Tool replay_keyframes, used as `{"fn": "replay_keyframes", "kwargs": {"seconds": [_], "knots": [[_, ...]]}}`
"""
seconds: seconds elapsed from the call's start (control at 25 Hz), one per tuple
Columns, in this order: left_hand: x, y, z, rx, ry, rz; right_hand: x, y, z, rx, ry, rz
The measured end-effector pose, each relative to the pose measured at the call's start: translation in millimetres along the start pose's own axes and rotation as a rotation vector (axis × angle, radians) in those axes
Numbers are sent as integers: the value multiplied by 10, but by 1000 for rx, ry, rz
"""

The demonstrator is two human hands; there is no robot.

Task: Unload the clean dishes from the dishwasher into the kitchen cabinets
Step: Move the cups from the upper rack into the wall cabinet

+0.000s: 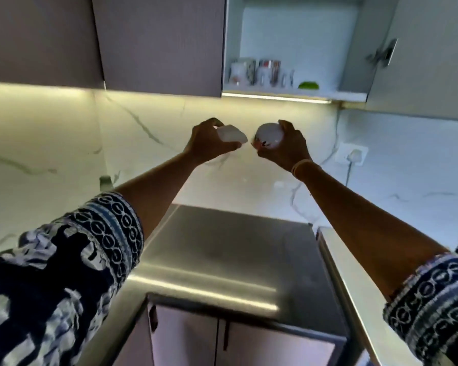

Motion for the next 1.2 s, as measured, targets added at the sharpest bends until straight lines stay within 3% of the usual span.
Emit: {"fn": "replay_keyframes", "kwargs": {"seconds": [0.32, 0.68, 0.88, 1.2], "knots": [[-1078, 116, 390, 50, 169, 18, -944, -379, -51, -17, 4, 94], [-2154, 792, 746, 123, 280, 74, -2403, -964, 567, 68, 79, 196], [-2617, 1113, 758, 199, 302, 10, -3026, -1051, 985, 195, 218, 81], [-2833, 1336, 667, 305, 310, -65, -3455, -831, 1073, 200, 233, -96]]}}
Point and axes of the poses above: each hand's wrist, its own x-axis away from the middle knuckle, its own y-axis out of the palm, z = x × y, the point moved 9 cm from there along -x, towards the middle knuckle, and after that the axes turned 2 degrees about z, right-handed, at the moved point
